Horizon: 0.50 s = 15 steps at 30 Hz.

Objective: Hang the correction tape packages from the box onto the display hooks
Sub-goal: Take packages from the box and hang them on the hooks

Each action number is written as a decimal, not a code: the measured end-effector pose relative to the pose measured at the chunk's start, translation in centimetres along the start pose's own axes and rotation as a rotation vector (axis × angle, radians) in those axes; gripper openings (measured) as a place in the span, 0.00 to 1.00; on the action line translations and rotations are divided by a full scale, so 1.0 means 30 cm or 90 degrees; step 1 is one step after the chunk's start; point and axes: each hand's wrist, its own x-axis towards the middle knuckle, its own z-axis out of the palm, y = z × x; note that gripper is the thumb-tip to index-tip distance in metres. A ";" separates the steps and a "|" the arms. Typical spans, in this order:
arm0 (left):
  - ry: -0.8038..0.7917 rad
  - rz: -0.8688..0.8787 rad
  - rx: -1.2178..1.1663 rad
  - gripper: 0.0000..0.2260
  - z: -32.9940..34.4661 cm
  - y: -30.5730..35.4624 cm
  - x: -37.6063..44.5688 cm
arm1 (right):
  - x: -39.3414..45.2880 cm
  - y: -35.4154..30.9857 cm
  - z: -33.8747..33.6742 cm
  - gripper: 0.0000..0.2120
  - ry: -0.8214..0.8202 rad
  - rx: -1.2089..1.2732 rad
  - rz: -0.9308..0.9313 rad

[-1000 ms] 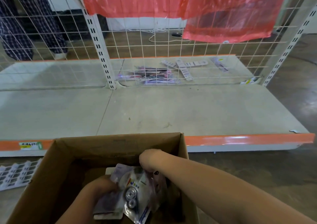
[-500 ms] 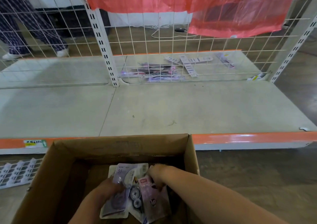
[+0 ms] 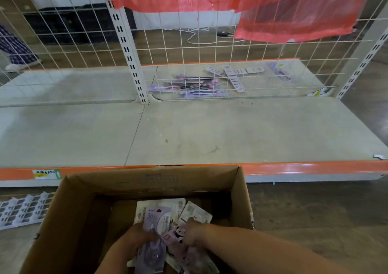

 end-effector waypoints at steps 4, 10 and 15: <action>0.010 0.000 -0.011 0.08 0.006 -0.010 0.007 | -0.018 0.023 0.042 0.42 -0.023 -0.012 0.081; 0.021 0.000 -0.033 0.13 -0.001 -0.019 0.008 | -0.016 0.014 0.036 0.26 0.034 0.009 0.031; -0.017 0.048 -0.070 0.09 0.016 0.021 -0.064 | -0.033 -0.031 -0.015 0.26 0.086 0.127 0.017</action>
